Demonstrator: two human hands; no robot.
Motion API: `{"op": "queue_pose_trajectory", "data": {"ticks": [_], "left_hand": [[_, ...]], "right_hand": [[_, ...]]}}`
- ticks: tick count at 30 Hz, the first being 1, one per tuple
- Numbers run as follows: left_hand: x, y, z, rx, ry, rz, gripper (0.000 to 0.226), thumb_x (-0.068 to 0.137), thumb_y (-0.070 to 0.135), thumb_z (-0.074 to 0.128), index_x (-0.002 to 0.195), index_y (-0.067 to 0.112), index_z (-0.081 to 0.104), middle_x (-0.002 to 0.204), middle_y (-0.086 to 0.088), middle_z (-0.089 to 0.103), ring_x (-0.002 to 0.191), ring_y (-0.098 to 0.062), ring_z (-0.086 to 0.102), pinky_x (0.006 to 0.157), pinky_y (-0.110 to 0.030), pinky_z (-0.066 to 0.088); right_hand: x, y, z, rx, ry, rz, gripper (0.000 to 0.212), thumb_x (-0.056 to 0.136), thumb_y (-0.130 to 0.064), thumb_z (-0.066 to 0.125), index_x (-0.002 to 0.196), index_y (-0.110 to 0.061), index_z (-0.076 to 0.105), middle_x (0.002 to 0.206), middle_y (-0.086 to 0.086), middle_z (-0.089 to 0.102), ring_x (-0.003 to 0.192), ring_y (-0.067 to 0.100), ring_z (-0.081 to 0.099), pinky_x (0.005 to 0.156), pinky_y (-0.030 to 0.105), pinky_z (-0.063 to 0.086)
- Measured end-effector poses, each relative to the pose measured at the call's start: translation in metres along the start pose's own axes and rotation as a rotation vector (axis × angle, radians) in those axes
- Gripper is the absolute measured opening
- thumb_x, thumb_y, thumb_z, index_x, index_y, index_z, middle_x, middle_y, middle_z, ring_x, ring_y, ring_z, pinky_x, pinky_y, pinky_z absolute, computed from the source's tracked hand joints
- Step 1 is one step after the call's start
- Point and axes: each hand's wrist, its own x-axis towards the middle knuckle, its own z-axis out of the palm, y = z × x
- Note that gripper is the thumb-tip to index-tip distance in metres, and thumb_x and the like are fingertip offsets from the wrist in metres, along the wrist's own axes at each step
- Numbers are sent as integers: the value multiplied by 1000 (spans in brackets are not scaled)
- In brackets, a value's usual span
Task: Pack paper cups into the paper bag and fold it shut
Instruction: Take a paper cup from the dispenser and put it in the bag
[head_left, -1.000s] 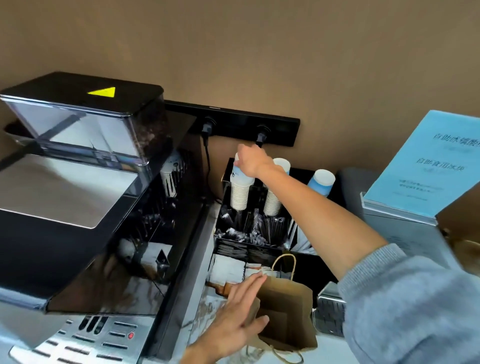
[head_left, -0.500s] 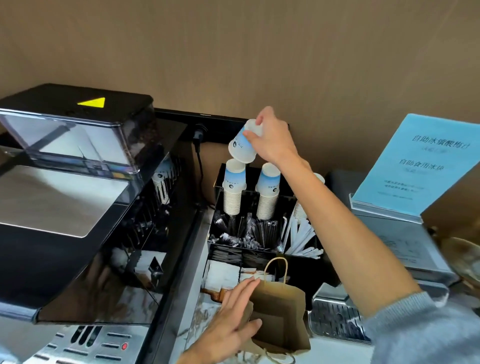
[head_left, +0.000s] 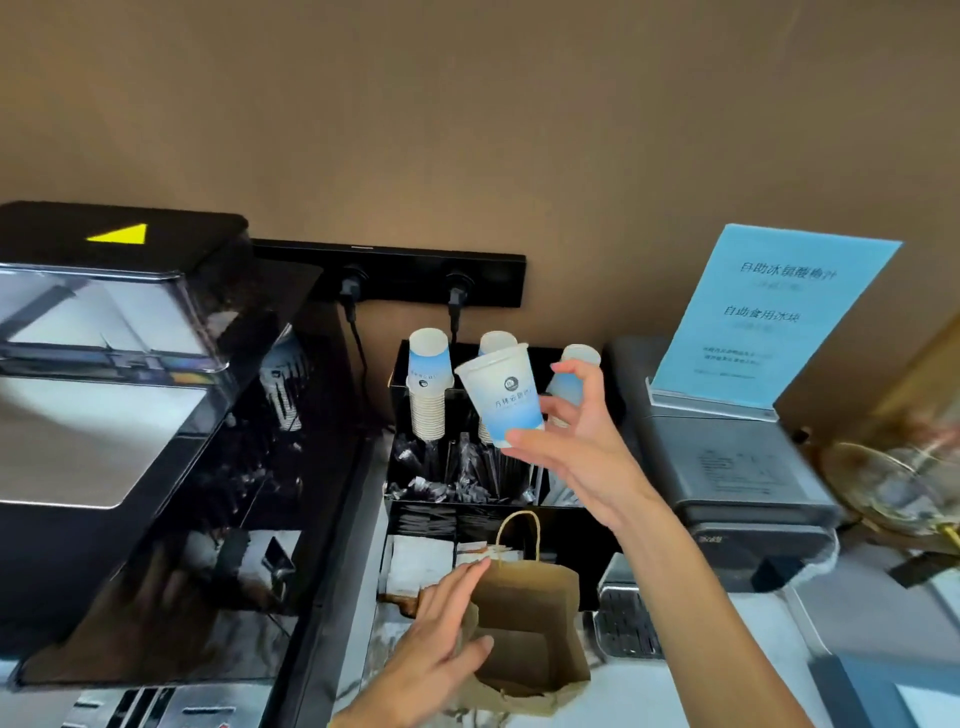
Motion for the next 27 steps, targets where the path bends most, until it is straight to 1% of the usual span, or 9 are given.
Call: {"op": "queue_pose_trajectory", "data": {"ticks": [2,4,9,12,16,19,21,24,27], "left_hand": [[0,-1,-1,10,-8,2,72,95,46,50,141,65,0,158,23,3,142,1,7,121,-45,16],[0,-2,-3,23,-10,-2,71,95,47,49,141,65,-2,157,26,2,141,2,4,121,-46,15],[0,-2,-3,49,-10,6,71,95,47,50,133,73,-4,151,32,4,137,5,5,119,-43,15],[-1,0,-4,47,-18,13,71,96,46,50,132,72,-4,146,34,4,135,6,5,118,-40,14],[-3,1,-6,18,-20,20,71,96,43,51,137,69,-2,149,32,6,137,4,5,119,-40,13],[-5,2,-7,34,-22,47,70,97,41,50,128,73,-4,146,32,6,136,5,5,120,-37,13],[-5,1,-7,49,-21,61,69,96,41,50,130,70,-3,147,30,7,135,6,7,121,-37,15],[-5,-2,-6,14,-10,73,73,92,41,52,141,63,2,149,32,11,133,17,3,120,-39,16],[-6,2,-3,9,-26,79,76,93,37,53,144,58,1,145,37,6,130,18,5,116,-33,11]], "right_hand": [[-12,5,0,-52,-90,14,96,78,11,75,132,-58,37,125,20,54,108,40,67,91,59,55],[-20,9,1,-89,-161,15,102,80,10,73,134,-67,31,127,20,50,108,40,67,90,60,55],[-31,12,0,-186,-260,17,90,81,12,70,134,-56,42,125,20,41,108,41,65,89,56,56],[-35,12,0,-252,-283,5,88,77,12,74,133,-46,38,125,14,43,106,39,66,89,58,56],[-45,11,-2,-379,-223,-37,70,67,-10,82,111,-38,35,121,0,53,108,25,65,89,56,56],[-64,4,-9,-535,-299,6,61,66,-15,86,98,-29,36,111,7,59,105,28,65,80,45,60],[-78,3,-13,-740,-374,32,58,66,-18,84,98,-27,37,105,10,59,102,32,61,72,47,56],[-88,14,-16,-985,-504,138,74,65,-16,79,116,-49,38,113,-3,56,103,22,55,84,38,54],[-83,44,-16,-1141,-566,259,101,65,-13,77,131,-67,23,119,-7,44,111,17,48,94,31,50]]}}
